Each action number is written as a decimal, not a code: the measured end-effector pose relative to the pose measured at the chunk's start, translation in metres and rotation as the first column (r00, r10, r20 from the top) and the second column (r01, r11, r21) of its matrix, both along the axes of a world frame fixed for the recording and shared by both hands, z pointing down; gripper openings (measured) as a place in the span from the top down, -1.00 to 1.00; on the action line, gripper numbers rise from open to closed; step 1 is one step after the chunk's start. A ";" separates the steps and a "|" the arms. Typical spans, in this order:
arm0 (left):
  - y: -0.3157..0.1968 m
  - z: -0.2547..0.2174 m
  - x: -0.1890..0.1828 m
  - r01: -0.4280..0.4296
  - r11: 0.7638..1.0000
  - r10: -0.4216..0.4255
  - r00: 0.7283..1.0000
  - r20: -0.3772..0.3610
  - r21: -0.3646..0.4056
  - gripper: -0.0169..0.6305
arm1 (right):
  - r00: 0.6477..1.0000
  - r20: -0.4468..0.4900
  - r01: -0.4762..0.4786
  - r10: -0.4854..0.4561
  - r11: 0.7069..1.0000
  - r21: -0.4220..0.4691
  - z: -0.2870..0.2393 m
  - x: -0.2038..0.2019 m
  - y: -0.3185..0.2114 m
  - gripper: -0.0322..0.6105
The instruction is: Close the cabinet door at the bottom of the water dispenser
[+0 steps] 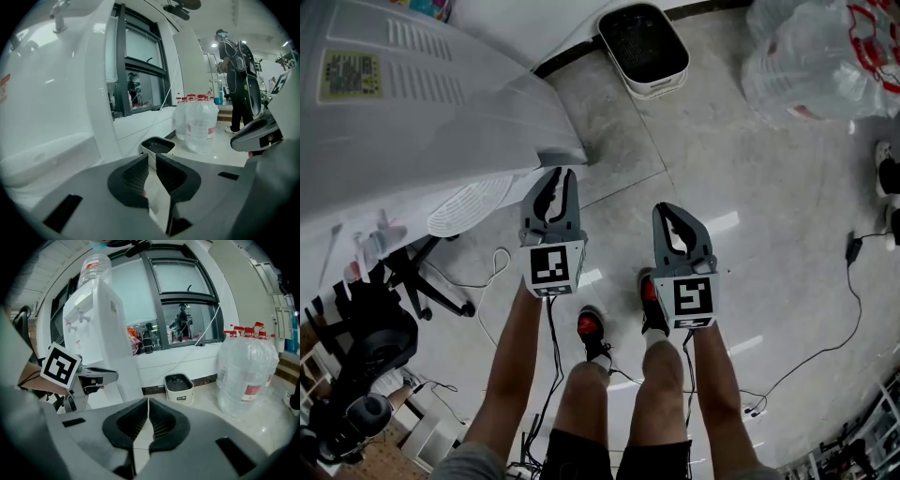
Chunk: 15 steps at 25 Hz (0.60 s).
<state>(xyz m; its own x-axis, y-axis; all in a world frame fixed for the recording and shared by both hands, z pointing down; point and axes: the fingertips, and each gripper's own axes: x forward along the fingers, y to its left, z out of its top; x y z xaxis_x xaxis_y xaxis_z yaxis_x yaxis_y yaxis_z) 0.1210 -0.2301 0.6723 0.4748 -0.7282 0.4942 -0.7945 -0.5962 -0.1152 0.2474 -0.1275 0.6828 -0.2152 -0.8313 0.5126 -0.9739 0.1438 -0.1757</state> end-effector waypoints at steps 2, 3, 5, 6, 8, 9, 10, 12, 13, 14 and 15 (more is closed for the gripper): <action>-0.001 0.000 0.000 0.006 1.000 -0.006 1.000 -0.006 -0.004 0.73 | 1.000 -0.004 0.001 -0.001 1.000 0.000 -0.001 0.001 0.000 0.82; 0.000 -0.001 0.000 0.007 1.000 -0.007 1.000 -0.009 -0.009 0.73 | 1.000 -0.005 0.004 -0.004 1.000 -0.001 -0.002 0.001 0.000 0.82; 0.002 0.000 0.000 0.002 1.000 -0.002 1.000 -0.011 -0.021 0.73 | 1.000 -0.007 0.007 -0.007 1.000 -0.001 -0.005 0.001 0.001 0.82; 0.003 0.001 0.000 -0.002 1.000 0.002 1.000 -0.009 -0.029 0.73 | 1.000 -0.008 0.007 -0.007 1.000 -0.001 -0.006 0.001 0.001 0.82; 0.005 0.003 0.000 -0.004 0.999 0.004 1.000 -0.007 -0.054 0.73 | 1.000 -0.009 0.010 -0.010 1.000 0.000 -0.010 0.001 0.002 0.82; 0.006 0.003 -0.001 0.000 0.998 0.000 1.000 -0.008 -0.069 0.73 | 1.000 -0.011 0.012 -0.012 1.000 0.001 -0.013 0.001 0.003 0.82; 0.007 0.002 -0.002 0.005 0.997 -0.006 1.000 -0.010 -0.082 0.73 | 1.000 -0.012 0.014 -0.014 1.000 0.001 -0.016 0.001 0.004 0.82; 0.010 -0.003 -0.004 0.012 0.995 -0.013 1.000 -0.014 -0.095 0.73 | 1.000 -0.017 0.019 -0.019 1.000 0.001 -0.023 0.000 0.006 0.82; 0.012 -0.008 -0.004 0.013 0.996 -0.015 1.000 -0.019 -0.089 0.73 | 1.000 -0.019 0.021 -0.021 1.000 0.002 -0.027 0.000 0.006 0.82; 0.013 -0.015 -0.004 0.014 0.997 -0.016 1.000 -0.026 -0.081 0.73 | 0.999 -0.022 0.023 -0.023 1.000 0.004 -0.032 0.000 0.007 0.82; 0.015 -0.021 -0.004 0.014 0.997 -0.016 0.999 -0.030 -0.079 0.73 | 0.999 -0.025 0.025 -0.025 1.000 0.006 -0.038 0.000 0.008 0.82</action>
<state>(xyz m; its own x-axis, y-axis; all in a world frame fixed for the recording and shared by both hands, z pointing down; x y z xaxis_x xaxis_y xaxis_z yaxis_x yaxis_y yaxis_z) 0.1167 -0.2152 0.6513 0.4798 -0.6950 0.5356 -0.8059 -0.5904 -0.0440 0.2471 -0.1199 0.6450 -0.2231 -0.8290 0.5128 -0.9741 0.1690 -0.1505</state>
